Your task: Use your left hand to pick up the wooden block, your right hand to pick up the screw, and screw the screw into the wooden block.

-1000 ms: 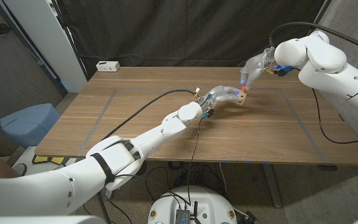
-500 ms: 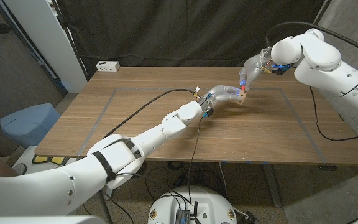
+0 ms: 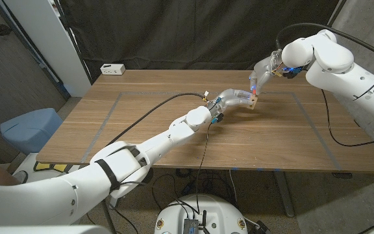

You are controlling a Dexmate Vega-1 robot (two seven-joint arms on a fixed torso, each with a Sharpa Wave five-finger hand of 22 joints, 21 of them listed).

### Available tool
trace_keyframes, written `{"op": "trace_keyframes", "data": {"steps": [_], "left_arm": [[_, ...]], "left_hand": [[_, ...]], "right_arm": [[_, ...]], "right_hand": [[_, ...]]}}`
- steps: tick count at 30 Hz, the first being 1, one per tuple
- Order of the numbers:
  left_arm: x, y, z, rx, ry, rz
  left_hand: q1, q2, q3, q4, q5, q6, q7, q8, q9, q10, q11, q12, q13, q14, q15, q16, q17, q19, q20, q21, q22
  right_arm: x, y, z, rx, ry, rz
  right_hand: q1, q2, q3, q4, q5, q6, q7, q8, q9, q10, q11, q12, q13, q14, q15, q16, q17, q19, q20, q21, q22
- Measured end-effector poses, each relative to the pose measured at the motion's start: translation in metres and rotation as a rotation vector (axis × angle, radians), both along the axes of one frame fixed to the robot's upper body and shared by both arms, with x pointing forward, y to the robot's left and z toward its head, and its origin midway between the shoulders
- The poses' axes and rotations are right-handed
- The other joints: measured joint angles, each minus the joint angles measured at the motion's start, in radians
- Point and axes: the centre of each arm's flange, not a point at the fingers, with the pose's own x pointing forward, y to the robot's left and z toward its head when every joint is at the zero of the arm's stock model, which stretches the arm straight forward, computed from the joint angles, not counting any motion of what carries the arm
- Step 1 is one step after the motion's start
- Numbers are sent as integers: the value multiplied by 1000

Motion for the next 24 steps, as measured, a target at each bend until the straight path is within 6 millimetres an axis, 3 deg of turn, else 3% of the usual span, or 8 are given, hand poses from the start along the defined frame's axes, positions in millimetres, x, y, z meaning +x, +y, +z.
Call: {"op": "trace_keyframes", "data": {"steps": [19,24], "left_arm": [[-2,-3,-1,4,-4,-2],[-3,-3,-1,4,-6,-3]], "left_hand": [[-2,-2,0,0,3,0,0,0,0,0,0,0,0,0,0,0,0,0,0,0,0],[-2,-2,0,0,3,0,0,0,0,0,0,0,0,0,0,0,0,0,0,0,0]], "right_arm": [[-2,-3,-3,7,-1,5],[-2,-3,-4,11,-2,7]], "right_hand": [[10,11,12,4,0,43,10,30,9,27,-6,0,0,18,-4,8,0,16,-30,5,0],[10,11,14,6,-4,51,19,39,14,34,-2,0,0,21,0,8,0,25,-53,5,0]]}}
